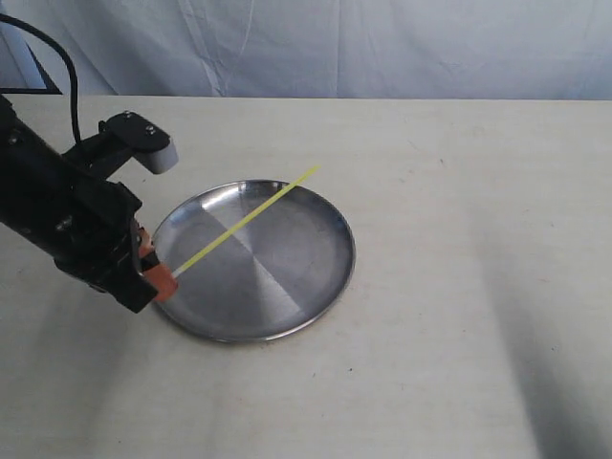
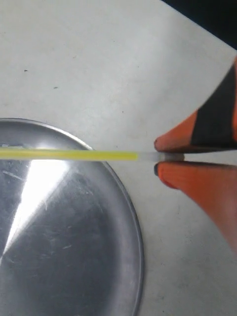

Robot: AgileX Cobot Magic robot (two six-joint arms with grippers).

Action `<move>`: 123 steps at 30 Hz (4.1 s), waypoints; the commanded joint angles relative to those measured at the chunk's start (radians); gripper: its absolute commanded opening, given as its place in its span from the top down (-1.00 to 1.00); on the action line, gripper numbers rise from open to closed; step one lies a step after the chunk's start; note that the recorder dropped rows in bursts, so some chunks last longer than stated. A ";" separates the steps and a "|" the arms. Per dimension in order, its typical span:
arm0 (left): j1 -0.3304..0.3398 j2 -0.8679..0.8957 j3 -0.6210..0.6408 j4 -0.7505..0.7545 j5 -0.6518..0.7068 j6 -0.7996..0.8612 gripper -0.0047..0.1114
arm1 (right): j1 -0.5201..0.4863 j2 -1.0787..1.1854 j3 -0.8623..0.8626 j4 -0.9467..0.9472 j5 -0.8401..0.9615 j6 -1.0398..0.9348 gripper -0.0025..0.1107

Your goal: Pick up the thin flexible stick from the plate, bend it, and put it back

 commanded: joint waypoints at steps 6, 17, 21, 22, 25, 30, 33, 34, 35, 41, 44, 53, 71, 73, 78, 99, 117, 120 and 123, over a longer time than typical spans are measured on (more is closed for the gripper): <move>-0.003 -0.008 0.001 -0.187 0.026 0.144 0.92 | 0.039 0.013 -0.040 0.068 0.161 0.188 0.97; -0.003 -0.008 0.001 -0.242 0.039 0.182 0.92 | 0.149 0.291 -0.406 -0.223 0.350 0.113 0.82; -0.003 -0.008 0.001 -0.273 0.041 0.199 0.92 | 0.249 0.455 -0.485 -0.052 0.390 -0.102 0.36; -0.003 -0.008 0.001 -0.283 0.042 0.210 0.92 | 0.276 0.494 -0.498 0.001 0.388 -0.159 0.23; -0.003 -0.012 0.001 -0.307 0.042 0.230 0.92 | 0.340 0.606 -0.517 0.092 0.355 -0.254 -0.05; -0.003 -0.012 0.001 -0.344 0.048 0.261 0.92 | 0.417 0.805 -0.523 0.129 0.273 -0.262 -0.08; -0.003 -0.012 0.001 -0.346 0.050 0.262 0.92 | 0.464 0.898 -0.523 0.132 0.197 -0.262 -0.08; -0.003 -0.012 0.001 -0.346 0.050 0.262 0.92 | 0.481 0.927 -0.523 0.132 0.164 -0.262 -0.08; -0.003 -0.012 0.001 -0.346 0.050 0.262 0.92 | 0.498 0.952 -0.523 0.132 0.131 -0.262 -0.08; -0.003 -0.012 0.001 -0.346 0.050 0.262 0.92 | 0.577 1.058 -0.568 0.134 0.051 -0.259 -0.08; -0.003 -0.012 0.001 -0.346 0.050 0.262 0.92 | 0.609 1.090 -0.596 0.134 0.027 -0.259 -0.08; -0.003 -0.012 0.001 -0.348 0.052 0.266 0.92 | 0.643 1.182 -0.651 0.126 -0.029 -0.250 -0.08; -0.003 -0.012 0.001 -0.348 0.058 0.265 0.92 | 0.649 1.348 -0.755 0.126 -0.021 -0.243 0.81; -0.003 -0.012 0.001 -0.348 0.060 0.265 0.92 | 0.649 1.348 -0.755 0.126 -0.021 -0.243 0.96; -0.003 -0.012 0.001 -0.380 0.060 0.265 0.92 | 0.649 1.348 -0.755 0.126 -0.027 -0.243 0.95; -0.003 -0.012 0.001 -0.443 -0.007 0.216 -0.05 | 0.649 1.348 -0.755 0.124 0.028 -0.207 0.96; -0.003 0.050 0.001 -0.420 0.084 0.212 0.79 | 0.761 1.348 -0.793 0.122 -0.059 -0.182 0.96; -0.003 0.050 0.001 -0.427 0.086 0.250 0.92 | 0.761 1.348 -0.793 0.122 -0.057 -0.182 0.96; -0.003 0.050 0.001 -0.445 0.105 0.301 0.92 | 0.761 1.348 -0.793 0.086 -0.057 -0.182 0.96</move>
